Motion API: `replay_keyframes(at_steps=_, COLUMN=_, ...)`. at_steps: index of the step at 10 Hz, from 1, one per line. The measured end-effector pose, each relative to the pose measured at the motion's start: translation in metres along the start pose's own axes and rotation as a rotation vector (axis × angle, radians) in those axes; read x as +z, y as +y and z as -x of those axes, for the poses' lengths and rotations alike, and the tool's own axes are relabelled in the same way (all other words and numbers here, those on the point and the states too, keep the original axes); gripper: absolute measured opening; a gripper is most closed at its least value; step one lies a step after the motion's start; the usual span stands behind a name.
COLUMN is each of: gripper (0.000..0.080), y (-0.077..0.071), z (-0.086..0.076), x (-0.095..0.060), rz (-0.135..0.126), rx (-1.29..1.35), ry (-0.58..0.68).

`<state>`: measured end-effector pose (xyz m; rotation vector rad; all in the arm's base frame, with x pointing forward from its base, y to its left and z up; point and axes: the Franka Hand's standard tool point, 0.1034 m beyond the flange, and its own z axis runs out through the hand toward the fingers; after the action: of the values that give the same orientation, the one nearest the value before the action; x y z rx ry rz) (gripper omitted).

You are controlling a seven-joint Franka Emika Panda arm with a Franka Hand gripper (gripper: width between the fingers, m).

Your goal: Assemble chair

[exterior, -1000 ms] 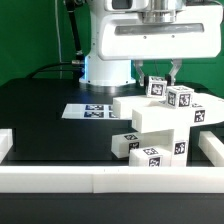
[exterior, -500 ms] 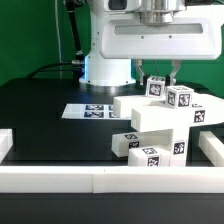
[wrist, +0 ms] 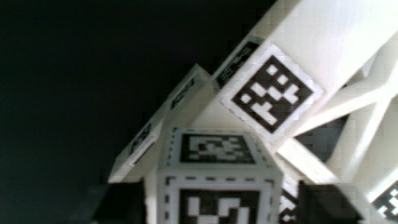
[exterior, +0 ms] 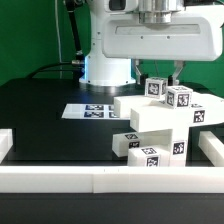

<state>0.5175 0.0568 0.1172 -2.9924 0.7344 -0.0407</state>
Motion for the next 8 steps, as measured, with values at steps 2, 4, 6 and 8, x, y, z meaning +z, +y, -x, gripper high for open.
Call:
replay_keyframes(at_steps=2, gripper=0.0624, y=-0.0018, z=0.0015, x=0.001, rz=0.006, rx=-0.059, ry=0.001)
replay_keyframes(at_steps=4, gripper=0.0648, y=-0.0034, z=0.0021, x=0.001, rz=0.017, rx=-0.26, ry=0.006)
replay_keyframes(at_steps=6, gripper=0.0649, y=-0.0022, z=0.0015, x=0.0014, rz=0.021, rx=-0.502, ry=0.004)
replay_keyframes(at_steps=8, gripper=0.0649, y=-0.0026, z=0.0024, x=0.0018, rz=0.022, rx=-0.686, ry=0.001)
